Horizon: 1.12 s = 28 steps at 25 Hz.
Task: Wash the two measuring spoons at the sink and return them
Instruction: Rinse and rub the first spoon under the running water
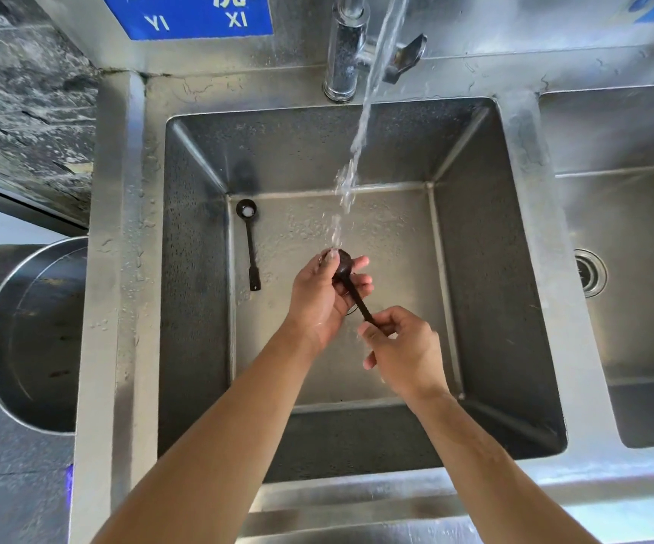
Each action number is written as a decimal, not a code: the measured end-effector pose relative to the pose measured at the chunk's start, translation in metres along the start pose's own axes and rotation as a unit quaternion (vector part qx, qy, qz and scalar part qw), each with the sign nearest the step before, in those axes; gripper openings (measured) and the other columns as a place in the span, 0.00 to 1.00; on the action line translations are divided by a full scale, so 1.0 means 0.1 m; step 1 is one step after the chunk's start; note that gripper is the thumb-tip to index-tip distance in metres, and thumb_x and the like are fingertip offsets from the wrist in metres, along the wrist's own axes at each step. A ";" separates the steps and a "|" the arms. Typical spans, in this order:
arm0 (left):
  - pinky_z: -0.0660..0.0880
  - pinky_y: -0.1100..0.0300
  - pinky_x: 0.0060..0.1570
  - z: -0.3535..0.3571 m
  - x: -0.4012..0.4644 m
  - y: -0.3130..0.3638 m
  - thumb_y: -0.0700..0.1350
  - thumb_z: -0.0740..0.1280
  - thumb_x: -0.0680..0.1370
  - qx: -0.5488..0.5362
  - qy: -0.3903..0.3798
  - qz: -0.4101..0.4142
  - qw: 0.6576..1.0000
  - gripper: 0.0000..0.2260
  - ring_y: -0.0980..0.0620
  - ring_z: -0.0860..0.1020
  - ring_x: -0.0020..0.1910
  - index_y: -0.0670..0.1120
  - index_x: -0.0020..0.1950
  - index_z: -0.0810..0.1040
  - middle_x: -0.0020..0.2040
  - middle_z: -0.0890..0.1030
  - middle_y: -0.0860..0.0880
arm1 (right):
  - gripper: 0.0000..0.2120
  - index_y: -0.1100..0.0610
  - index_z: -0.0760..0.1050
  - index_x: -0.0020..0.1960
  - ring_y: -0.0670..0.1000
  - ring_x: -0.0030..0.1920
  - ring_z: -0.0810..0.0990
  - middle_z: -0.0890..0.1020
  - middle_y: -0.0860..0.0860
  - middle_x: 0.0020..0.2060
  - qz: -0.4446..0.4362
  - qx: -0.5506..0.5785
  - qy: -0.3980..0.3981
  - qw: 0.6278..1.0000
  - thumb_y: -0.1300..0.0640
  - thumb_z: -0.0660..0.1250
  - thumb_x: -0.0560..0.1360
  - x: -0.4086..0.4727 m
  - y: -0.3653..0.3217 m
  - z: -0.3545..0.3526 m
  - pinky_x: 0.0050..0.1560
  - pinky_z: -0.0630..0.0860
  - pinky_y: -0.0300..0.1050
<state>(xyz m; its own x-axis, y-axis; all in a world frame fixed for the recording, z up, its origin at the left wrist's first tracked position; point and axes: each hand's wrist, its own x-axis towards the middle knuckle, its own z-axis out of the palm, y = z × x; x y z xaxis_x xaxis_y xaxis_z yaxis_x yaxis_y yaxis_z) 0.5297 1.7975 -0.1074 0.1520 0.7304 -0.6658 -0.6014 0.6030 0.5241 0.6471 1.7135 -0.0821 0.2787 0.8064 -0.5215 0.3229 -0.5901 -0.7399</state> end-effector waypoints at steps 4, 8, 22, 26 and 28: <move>0.67 0.61 0.23 0.02 0.15 0.08 0.48 0.59 0.83 -0.008 0.107 -0.066 0.992 0.10 0.49 0.69 0.23 0.42 0.50 0.70 0.33 0.82 0.41 | 0.07 0.50 0.77 0.41 0.47 0.28 0.81 0.82 0.46 0.30 -0.017 -0.057 0.003 0.998 0.55 0.73 0.76 -0.04 -0.02 0.07 0.30 0.78 0.41; 0.70 0.61 0.26 0.03 0.30 0.16 0.46 0.60 0.79 0.025 0.182 -0.119 0.976 0.09 0.49 0.68 0.22 0.44 0.41 0.70 0.24 0.73 0.45 | 0.05 0.50 0.76 0.44 0.44 0.30 0.79 0.82 0.45 0.31 -0.065 -0.089 0.016 0.994 0.54 0.68 0.78 -0.06 0.01 0.12 0.28 0.69 0.31; 0.82 0.51 0.34 -0.21 0.13 -0.03 0.39 0.57 0.85 0.383 0.077 0.057 0.919 0.09 0.48 0.81 0.34 0.40 0.54 0.77 0.42 0.83 0.43 | 0.13 0.51 0.80 0.37 0.45 0.27 0.82 0.83 0.44 0.27 0.054 -0.116 -0.038 0.991 0.49 0.68 0.79 0.07 0.11 0.03 0.29 0.78 0.41; 0.76 0.55 0.34 -0.24 0.16 -0.01 0.30 0.53 0.80 0.329 0.052 0.014 0.943 0.15 0.48 0.78 0.37 0.45 0.53 0.76 0.44 0.81 0.43 | 0.12 0.56 0.79 0.39 0.43 0.23 0.79 0.83 0.47 0.27 0.079 -0.049 -0.062 0.994 0.53 0.68 0.80 0.04 0.10 0.07 0.23 0.74 0.36; 0.75 0.52 0.38 -0.21 0.18 0.03 0.25 0.51 0.76 0.158 0.052 -0.027 0.986 0.18 0.45 0.76 0.36 0.41 0.51 0.75 0.43 0.79 0.39 | 0.12 0.54 0.79 0.39 0.41 0.24 0.79 0.83 0.46 0.28 0.069 -0.062 -0.050 0.994 0.52 0.68 0.80 0.07 0.11 0.08 0.24 0.73 0.34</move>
<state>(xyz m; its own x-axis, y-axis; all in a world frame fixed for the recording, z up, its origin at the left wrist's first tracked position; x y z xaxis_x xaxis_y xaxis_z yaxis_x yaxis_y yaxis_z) 0.5138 1.8056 -0.1287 0.0853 0.6681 -0.7391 -0.3178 0.7214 0.6154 0.6457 1.7130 -0.0970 0.2397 0.7134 -0.6585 0.3993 -0.6907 -0.6029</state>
